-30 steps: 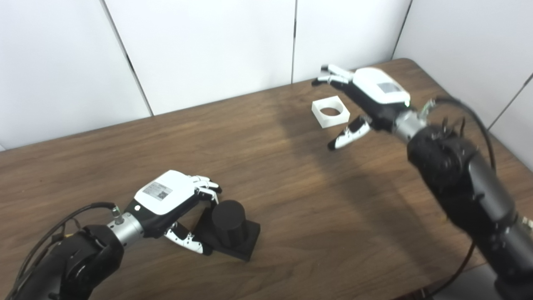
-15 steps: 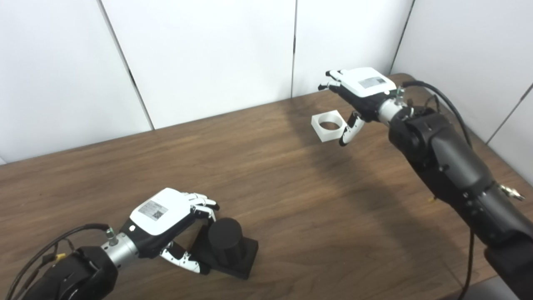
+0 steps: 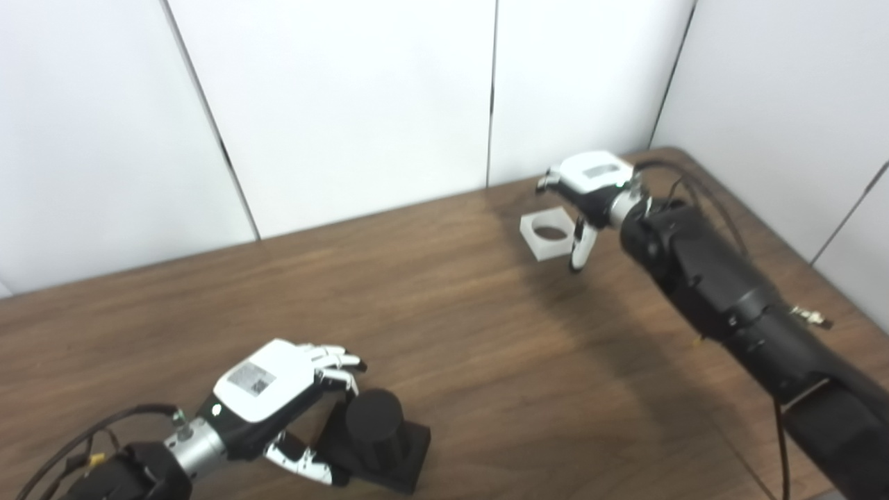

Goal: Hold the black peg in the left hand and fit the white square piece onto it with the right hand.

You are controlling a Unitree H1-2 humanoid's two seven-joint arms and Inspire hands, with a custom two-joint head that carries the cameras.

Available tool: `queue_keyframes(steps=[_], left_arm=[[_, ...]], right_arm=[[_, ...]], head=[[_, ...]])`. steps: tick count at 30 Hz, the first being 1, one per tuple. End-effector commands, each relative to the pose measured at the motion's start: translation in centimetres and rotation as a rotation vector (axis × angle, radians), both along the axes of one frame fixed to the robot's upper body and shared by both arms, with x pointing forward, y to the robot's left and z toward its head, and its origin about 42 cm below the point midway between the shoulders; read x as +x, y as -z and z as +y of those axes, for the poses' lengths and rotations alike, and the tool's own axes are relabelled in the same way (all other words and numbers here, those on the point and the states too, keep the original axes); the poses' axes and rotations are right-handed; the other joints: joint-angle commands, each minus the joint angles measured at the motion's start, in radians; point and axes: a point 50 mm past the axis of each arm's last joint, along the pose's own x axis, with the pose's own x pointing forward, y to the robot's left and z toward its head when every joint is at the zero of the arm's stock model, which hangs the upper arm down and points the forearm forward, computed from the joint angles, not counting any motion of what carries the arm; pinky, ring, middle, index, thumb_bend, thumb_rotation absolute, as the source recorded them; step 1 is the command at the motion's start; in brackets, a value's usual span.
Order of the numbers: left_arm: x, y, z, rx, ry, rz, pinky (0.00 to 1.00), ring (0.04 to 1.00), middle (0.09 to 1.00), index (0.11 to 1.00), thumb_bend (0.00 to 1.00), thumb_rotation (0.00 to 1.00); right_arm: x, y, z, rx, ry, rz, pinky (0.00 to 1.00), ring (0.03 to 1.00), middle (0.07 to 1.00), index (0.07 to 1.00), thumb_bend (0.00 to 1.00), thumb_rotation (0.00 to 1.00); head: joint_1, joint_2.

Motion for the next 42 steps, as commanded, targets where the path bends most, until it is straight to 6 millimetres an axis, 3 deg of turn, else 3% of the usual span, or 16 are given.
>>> queue_keyframes(steps=[1, 11, 22, 37, 42], left_arm=[[-1.5, 3.5, 2.1, 0.195, 0.012, 0.071, 0.77, 0.866, 0.844, 0.490, 0.52, 0.07], [-1.6, 3.3, 2.4, 0.190, 0.007, 0.064, 0.77, 0.868, 0.844, 0.489, 0.52, 0.07], [-1.7, 2.9, 2.6, 0.184, 0.003, 0.070, 0.75, 0.862, 0.835, 0.489, 0.52, 0.07], [-2.0, 2.3, 2.6, 0.167, 0.012, 0.061, 0.73, 0.842, 0.818, 0.488, 0.52, 0.07], [-2.2, 2.0, 2.5, 0.168, 0.010, 0.066, 0.72, 0.841, 0.818, 0.488, 0.52, 0.07]], right_arm=[[1.3, -3.0, -0.2, -0.017, 0.029, -0.100, 0.81, 0.936, 0.945, 0.852, 0.86, 0.13], [2.0, -0.6, -1.1, 0.020, 0.064, -0.076, 0.76, 0.892, 0.904, 0.801, 0.87, 0.10], [2.7, 0.5, -1.7, -0.002, 0.091, -0.056, 0.71, 0.855, 0.883, 0.788, 0.83, 0.10], [4.4, 2.1, -3.3, -0.060, 0.189, 0.072, 0.72, 0.868, 0.857, 0.720, 0.83, 0.19], [4.2, 2.7, -3.1, -0.039, 0.199, 0.123, 0.76, 0.875, 0.857, 0.698, 0.78, 0.22]], head=[[-0.001, 0.001], [0.007, 0.007], [0.015, 0.013], [0.030, 0.029], [0.038, 0.035]])
